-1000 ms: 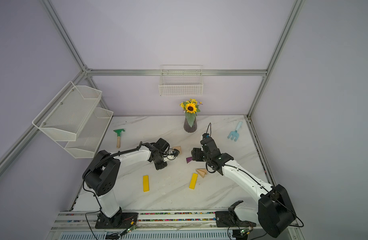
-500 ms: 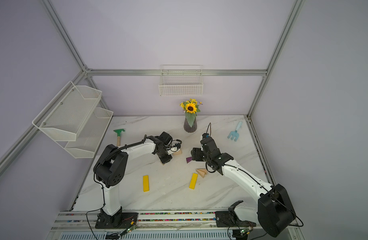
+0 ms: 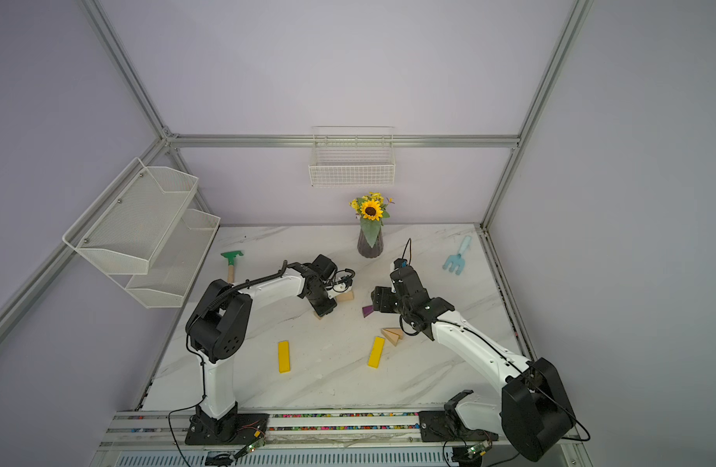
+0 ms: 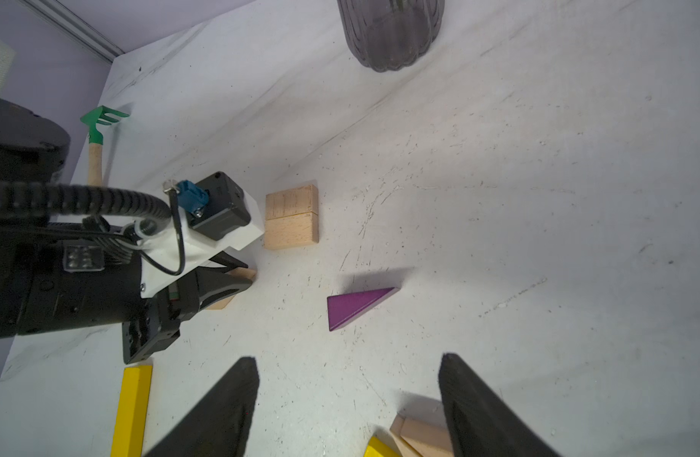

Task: Assemble a small pinwheel with building blocks
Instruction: Assemble the building block at the center of the board, then pick up the building block from the center of the board.

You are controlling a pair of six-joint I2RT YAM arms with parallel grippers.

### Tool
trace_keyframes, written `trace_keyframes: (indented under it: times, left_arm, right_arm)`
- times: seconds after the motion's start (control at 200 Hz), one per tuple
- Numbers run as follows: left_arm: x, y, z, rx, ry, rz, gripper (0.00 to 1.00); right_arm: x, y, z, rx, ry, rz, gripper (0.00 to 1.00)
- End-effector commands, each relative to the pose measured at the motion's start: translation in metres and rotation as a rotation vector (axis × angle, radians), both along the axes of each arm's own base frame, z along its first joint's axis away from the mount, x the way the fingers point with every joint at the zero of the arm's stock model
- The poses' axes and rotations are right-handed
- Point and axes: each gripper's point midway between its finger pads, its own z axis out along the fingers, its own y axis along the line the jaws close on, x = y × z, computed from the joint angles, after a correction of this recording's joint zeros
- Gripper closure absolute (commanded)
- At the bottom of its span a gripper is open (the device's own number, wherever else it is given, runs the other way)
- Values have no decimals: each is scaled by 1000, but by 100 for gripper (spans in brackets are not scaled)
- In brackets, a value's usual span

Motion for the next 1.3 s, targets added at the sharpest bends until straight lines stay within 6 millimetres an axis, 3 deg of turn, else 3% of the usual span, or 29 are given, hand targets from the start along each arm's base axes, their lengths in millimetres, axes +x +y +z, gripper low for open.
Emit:
trace_keyframes:
  times: [0.0, 0.335, 0.51, 0.685, 0.865, 0.995, 1.085, 1.12, 1.145, 1.295]
  left_arm:
    - [-5, 7, -25, 27, 55, 32, 75]
    - [-1, 10, -22, 27, 30, 49, 58]
    - [7, 13, -2, -6, -28, 86, 43]
    - [14, 16, 39, -75, -114, 136, 33]
    - [17, 20, 105, -207, -240, 227, 27]
    - [12, 32, 145, -300, -338, 323, 23]
    - [4, 45, 161, -337, -387, 394, 20]
    - [0, 50, 158, -340, -385, 417, 19]
    - [-5, 54, 171, -366, -413, 430, 19]
    - [-24, 69, 167, -401, -414, 487, 15]
  right_arm:
    - [1, -1, -5, 8, 6, -7, 24]
    - [1, 0, -3, 13, 4, -4, 24]
    - [5, 1, 2, -9, -18, 16, 23]
    - [16, 5, 6, -126, -61, 108, 21]
    - [27, 18, 7, -312, -149, 346, 20]
    - [33, 19, -5, -477, -194, 500, 19]
    - [33, 16, -26, -588, -170, 604, 19]
    - [32, 15, -34, -618, -158, 638, 19]
    - [32, 14, -40, -634, -149, 657, 18]
    - [31, 21, -55, -637, -155, 726, 18]
